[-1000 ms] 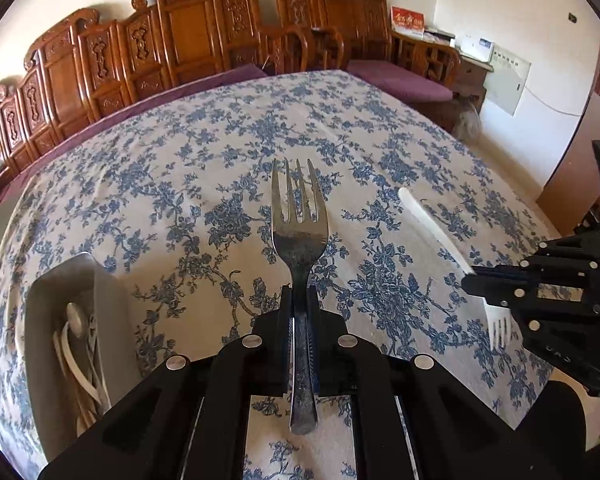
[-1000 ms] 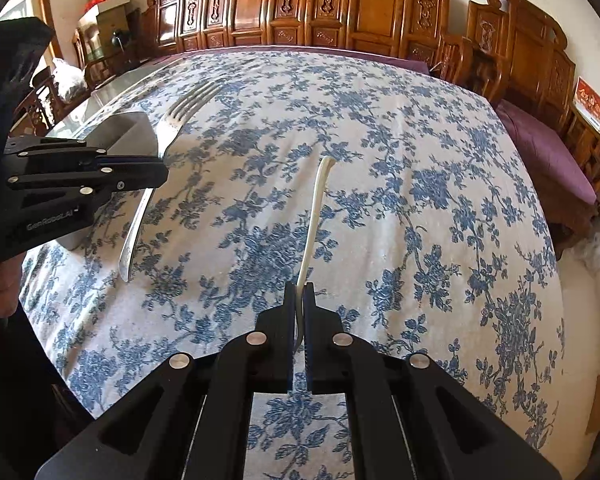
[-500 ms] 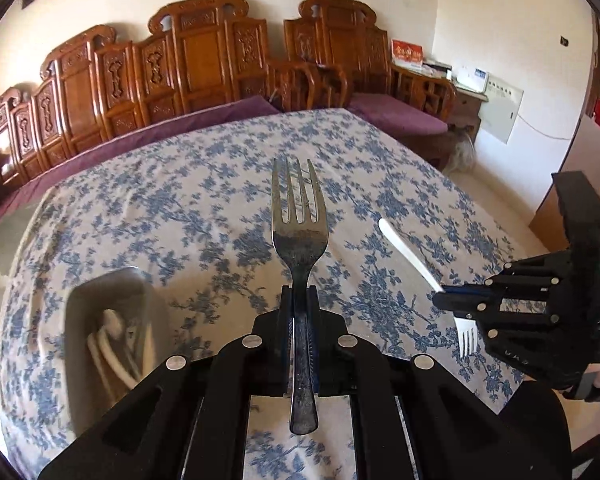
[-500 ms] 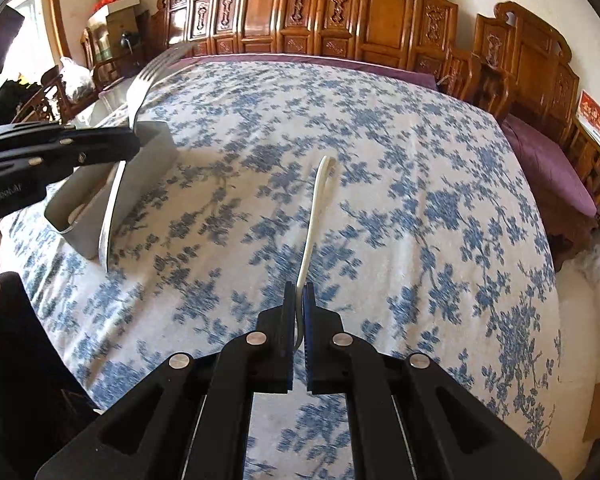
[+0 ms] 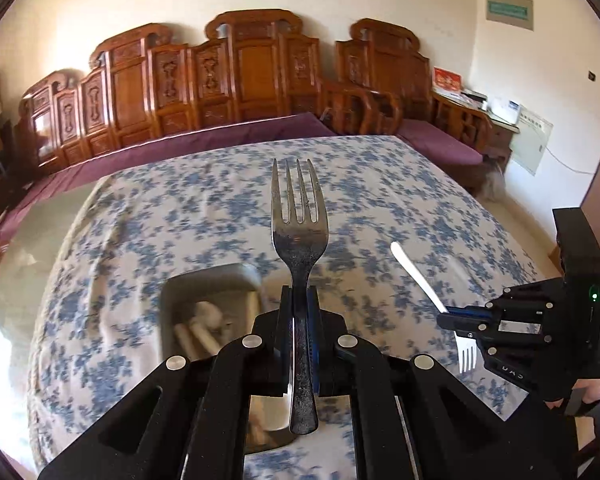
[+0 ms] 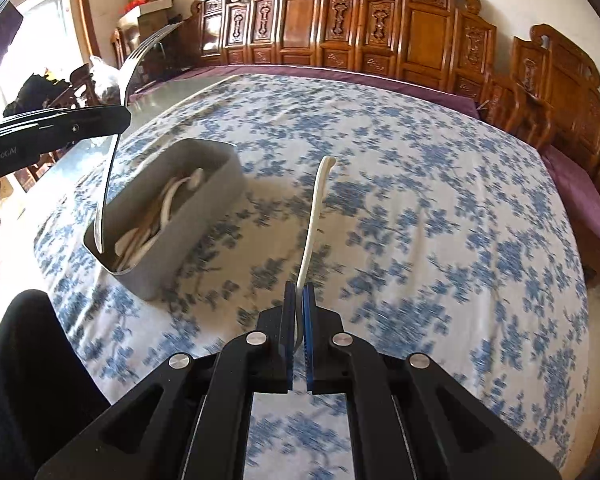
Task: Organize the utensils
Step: 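Lift the metal fork with the left tool and carry it into the tray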
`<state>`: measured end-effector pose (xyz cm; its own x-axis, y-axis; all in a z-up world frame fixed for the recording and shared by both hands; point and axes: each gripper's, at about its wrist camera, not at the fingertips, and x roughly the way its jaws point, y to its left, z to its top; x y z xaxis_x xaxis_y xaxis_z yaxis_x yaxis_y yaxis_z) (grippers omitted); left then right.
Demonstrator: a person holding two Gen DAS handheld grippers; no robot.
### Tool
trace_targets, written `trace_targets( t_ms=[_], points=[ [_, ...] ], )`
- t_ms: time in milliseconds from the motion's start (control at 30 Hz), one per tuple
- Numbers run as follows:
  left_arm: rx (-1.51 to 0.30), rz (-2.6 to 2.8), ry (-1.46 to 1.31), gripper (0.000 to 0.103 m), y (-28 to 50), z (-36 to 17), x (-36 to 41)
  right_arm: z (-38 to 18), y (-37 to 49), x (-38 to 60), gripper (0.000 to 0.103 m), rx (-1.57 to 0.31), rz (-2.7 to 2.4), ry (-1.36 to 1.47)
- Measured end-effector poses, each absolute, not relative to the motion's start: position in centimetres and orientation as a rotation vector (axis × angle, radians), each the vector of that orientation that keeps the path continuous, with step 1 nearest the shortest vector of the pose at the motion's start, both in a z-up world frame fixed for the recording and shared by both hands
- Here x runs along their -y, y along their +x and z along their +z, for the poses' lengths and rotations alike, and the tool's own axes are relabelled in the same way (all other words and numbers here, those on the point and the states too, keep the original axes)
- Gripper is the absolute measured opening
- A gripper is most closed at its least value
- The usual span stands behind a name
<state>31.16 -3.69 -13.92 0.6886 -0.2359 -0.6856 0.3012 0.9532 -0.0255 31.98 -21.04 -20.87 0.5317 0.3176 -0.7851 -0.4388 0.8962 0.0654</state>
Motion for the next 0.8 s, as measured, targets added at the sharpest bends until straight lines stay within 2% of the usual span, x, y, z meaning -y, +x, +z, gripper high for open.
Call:
trace_targets(
  t_ms=[400, 800],
  points=[
    [-0.842, -0.203, 0.092, 0.006, 33.7, -18.6, -1.7, -21.8, 33.0, 18.0, 0.005, -0.914, 0.494, -0.136],
    [-0.91, -0.164, 0.128, 0.006, 35.7, -22.8, -1.9, -22.4, 33.2, 17.9, 0.005, -0.924, 0.497, -0.129]
  ],
)
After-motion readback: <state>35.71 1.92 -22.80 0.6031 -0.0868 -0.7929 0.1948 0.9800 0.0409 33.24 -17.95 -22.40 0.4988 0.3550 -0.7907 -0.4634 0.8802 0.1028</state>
